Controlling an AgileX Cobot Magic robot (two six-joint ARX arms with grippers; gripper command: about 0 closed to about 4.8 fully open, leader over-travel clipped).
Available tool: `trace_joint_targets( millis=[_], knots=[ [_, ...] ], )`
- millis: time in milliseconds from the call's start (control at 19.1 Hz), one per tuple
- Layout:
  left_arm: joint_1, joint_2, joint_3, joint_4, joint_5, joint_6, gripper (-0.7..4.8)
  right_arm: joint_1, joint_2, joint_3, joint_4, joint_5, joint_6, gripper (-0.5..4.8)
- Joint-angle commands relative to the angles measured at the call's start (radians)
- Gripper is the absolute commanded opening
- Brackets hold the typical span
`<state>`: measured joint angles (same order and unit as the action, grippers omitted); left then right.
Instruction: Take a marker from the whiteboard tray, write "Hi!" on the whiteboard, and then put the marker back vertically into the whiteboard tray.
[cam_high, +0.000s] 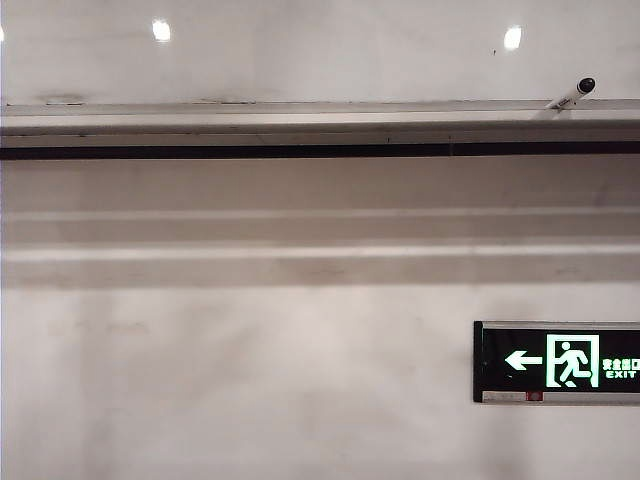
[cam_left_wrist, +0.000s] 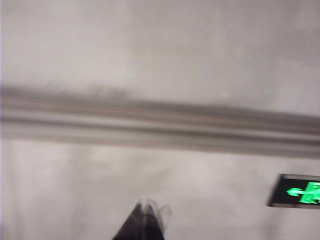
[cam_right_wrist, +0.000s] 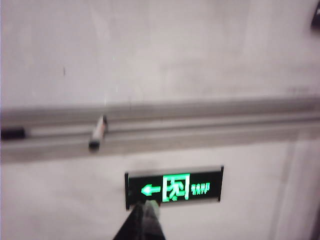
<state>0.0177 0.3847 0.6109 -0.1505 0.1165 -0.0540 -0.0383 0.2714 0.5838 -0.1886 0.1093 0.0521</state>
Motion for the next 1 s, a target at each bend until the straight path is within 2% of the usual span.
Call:
trace_joint_targets(
  millis=[52,210,367,524,629,786,995],
  knots=[
    [0.0,0.169,0.187,0.003,0.074,0.001,-0.06,-0.001,0.079,0.072,0.016,-0.01,0.0,-0.06],
    [-0.002,0.366,0.442,-0.046,0.161,-0.006,-0.06,0.0,0.158,0.132,0.034,-0.027,0.0,-0.06],
    [-0.039,0.455,0.565,-0.074,0.177,-0.003,-0.06,0.0,0.186,0.14,0.037,-0.042,0.0,-0.06],
    [-0.154,0.566,0.718,-0.134,0.181,0.051,-0.06,0.0,0.204,0.14,0.043,-0.046,0.0,-0.06],
    [-0.246,0.652,0.836,-0.24,0.182,0.087,-0.06,0.0,0.215,0.14,0.051,-0.046,0.0,-0.06],
    [-0.372,0.779,1.016,-0.441,0.1,0.16,-0.06,0.0,0.216,0.14,0.055,-0.064,0.0,-0.06],
    [-0.518,0.882,1.147,-0.594,0.013,0.237,-0.06,0.0,0.217,0.14,0.055,-0.065,0.0,-0.06]
  ],
)
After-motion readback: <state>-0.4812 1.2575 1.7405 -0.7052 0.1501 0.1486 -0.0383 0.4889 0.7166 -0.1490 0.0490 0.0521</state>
